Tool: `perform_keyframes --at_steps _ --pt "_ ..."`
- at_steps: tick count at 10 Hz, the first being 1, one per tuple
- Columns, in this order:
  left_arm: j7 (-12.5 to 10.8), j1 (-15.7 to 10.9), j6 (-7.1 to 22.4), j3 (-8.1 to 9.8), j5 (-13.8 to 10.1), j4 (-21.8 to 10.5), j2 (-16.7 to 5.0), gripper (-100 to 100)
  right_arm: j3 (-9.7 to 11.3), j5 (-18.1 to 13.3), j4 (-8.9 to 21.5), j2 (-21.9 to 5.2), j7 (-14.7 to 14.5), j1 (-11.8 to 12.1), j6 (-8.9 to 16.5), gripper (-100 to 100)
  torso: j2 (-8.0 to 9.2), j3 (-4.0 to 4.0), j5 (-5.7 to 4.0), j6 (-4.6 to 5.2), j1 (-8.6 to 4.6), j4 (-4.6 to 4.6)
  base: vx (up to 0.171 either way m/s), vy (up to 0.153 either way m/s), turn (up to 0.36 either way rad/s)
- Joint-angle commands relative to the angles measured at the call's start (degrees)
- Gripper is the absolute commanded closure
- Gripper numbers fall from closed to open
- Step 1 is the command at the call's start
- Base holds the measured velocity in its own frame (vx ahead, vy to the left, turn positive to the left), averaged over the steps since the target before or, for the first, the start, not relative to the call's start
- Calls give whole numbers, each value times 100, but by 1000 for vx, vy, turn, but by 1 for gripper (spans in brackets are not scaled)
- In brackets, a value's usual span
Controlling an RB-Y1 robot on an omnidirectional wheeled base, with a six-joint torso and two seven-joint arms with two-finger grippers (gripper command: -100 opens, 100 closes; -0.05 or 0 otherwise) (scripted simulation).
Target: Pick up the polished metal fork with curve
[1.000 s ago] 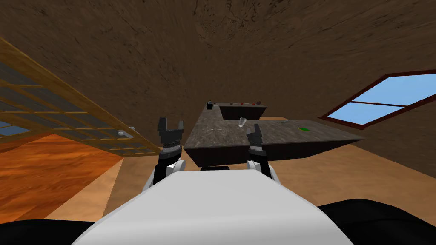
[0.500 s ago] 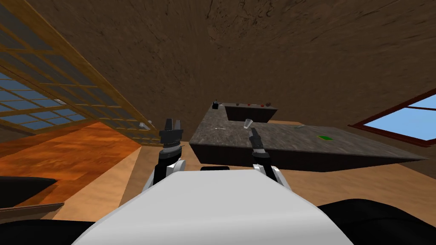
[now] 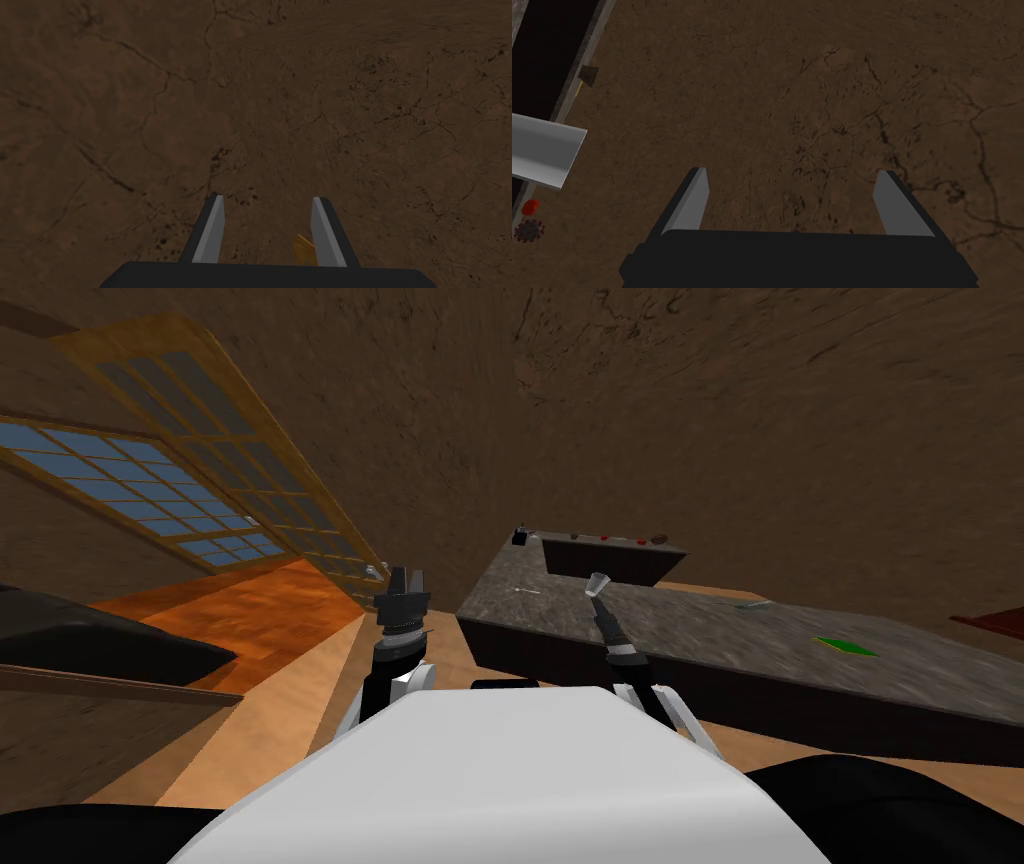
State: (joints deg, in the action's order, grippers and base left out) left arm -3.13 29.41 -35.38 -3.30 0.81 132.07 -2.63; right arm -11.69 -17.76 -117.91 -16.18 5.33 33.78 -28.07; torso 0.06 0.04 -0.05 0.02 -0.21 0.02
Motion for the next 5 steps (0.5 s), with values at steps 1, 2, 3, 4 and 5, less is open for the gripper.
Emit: perform_keyframes --at_steps 1,2,3,4,5 --pt "0 0 0 0 0 0 0 0 -191 -222 283 -286 32 24 -37 -100 0 0 0 0 0 0 -25 -20 274" --pt "0 -1 0 -1 0 0 0 0 -345 -409 429 -479 52 70 -113 -100 -1 -1 1 -5 4 0 -37 -29 394" --pt "0 -1 0 -1 0 0 0 0 -345 -416 528 -569 52 70 -113 -100 2 1 1 -4 1 0 -29 -20 245" --pt "0 0 0 0 0 0 0 0 -492 -614 751 -785 76 118 -198 -100 0 0 1 -1 5 0 -32 -12 413" --pt "0 -1 0 -1 0 0 0 0 -492 -614 791 -812 76 118 -198 -100 0 0 2 -5 7 0 -23 -20 169"
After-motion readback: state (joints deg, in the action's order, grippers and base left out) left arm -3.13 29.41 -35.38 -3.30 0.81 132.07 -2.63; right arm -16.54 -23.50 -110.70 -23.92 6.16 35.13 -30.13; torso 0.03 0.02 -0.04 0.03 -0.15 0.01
